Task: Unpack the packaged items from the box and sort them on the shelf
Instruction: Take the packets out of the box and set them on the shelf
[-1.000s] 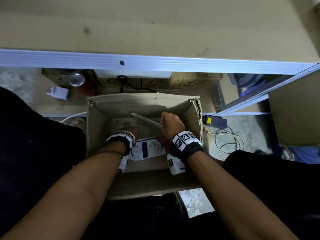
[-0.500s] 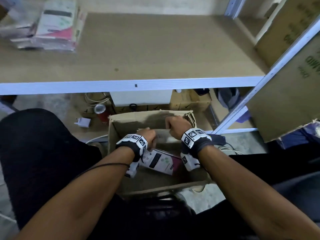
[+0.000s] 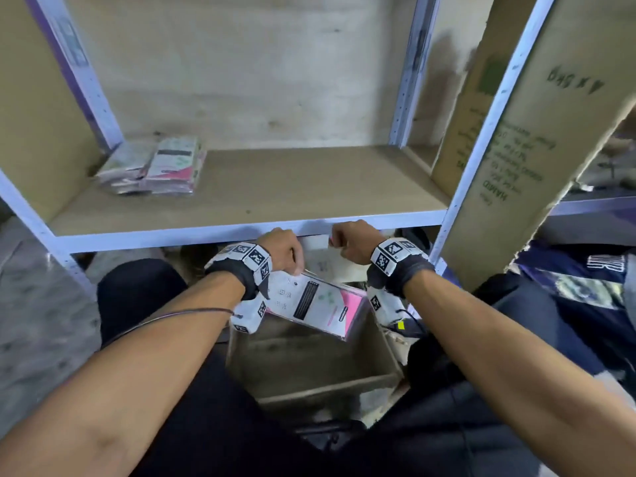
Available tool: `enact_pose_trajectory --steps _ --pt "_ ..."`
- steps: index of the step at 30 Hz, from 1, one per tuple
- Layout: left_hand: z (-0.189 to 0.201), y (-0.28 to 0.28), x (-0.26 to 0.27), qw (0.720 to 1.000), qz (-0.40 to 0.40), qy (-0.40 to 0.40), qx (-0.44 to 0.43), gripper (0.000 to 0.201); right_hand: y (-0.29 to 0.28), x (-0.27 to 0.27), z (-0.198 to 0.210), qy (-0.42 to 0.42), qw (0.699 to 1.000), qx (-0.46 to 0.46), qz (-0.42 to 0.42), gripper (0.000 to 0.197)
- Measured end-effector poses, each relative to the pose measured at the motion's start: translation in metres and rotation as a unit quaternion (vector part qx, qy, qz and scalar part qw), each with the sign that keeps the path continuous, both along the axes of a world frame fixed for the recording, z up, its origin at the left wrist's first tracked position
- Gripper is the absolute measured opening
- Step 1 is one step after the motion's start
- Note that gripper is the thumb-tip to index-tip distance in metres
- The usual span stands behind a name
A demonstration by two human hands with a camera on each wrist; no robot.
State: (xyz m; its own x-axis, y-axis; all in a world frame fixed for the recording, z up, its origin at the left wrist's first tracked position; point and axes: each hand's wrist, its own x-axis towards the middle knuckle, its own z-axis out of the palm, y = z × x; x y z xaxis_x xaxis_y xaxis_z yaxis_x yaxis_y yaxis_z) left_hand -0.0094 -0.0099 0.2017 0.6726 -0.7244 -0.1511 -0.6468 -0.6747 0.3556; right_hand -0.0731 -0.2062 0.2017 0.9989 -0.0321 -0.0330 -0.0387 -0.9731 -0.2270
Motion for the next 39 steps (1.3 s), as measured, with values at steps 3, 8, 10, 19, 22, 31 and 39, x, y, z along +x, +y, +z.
enact_pose_trajectory --steps 3,8,10,19,22,31,39 --pt "0.029 0.005 0.001 0.999 0.006 -0.021 -0.033 0.017 -0.002 -0.006 0.030 -0.026 0.999 -0.021 0.016 0.025" --pt "0.072 0.013 0.011 0.997 0.005 -0.051 -0.058 0.011 -0.013 -0.008 0.065 -0.054 0.998 -0.003 0.031 0.026" --pt "0.088 0.015 0.015 0.996 0.008 -0.062 -0.060 0.011 -0.019 -0.006 0.076 -0.061 0.998 0.004 0.036 0.025" --pt "0.118 0.055 0.060 0.983 0.064 -0.034 -0.166 0.011 -0.056 0.042 0.094 -0.120 0.986 0.116 -0.007 0.022" --pt "0.114 0.071 0.084 0.976 0.084 0.004 -0.203 0.009 -0.068 0.064 0.092 -0.139 0.972 0.186 -0.039 0.026" --pt "0.086 0.111 0.161 0.865 0.248 0.116 -0.421 0.013 -0.050 0.136 0.076 -0.140 0.841 0.507 -0.125 0.016" --pt "0.071 0.142 0.223 0.699 0.399 0.173 -0.567 0.028 0.022 0.218 0.069 -0.037 0.722 0.682 -0.106 0.014"
